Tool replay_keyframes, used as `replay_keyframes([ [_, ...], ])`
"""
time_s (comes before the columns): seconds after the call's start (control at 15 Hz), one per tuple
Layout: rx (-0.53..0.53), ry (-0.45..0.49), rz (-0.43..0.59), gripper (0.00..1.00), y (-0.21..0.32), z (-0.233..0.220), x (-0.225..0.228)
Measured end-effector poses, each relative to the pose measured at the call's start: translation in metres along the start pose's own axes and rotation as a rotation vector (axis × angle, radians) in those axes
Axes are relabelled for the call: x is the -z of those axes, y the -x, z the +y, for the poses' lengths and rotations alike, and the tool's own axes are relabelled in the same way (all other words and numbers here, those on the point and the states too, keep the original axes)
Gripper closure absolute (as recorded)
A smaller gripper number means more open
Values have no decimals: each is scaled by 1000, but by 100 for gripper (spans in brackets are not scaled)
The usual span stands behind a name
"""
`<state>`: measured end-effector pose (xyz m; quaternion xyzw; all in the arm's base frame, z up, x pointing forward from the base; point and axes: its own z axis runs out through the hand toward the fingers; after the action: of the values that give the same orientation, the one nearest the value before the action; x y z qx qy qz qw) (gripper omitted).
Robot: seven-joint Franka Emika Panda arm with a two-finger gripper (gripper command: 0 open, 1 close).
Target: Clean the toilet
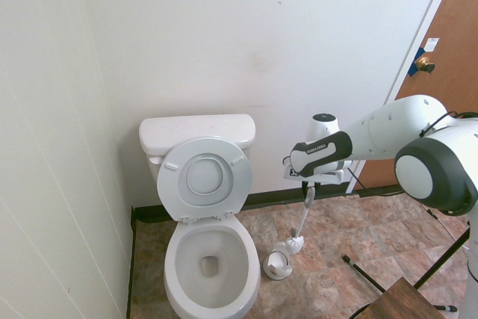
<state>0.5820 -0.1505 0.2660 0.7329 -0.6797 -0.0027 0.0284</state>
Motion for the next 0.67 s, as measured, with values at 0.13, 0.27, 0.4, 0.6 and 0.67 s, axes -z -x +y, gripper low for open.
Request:
replay_keyframes([
  [0.13, 31, -5, -4, 100, 10, -9, 26],
  [0.27, 29, -4, -6, 100, 8, -9, 26],
  [0.4, 38, -16, -3, 100, 10, -10, 41],
  [0.6, 79, -52, 1, 100, 35, -6, 105],
  [0.67, 95, -66, 0, 100, 49, -5, 125],
])
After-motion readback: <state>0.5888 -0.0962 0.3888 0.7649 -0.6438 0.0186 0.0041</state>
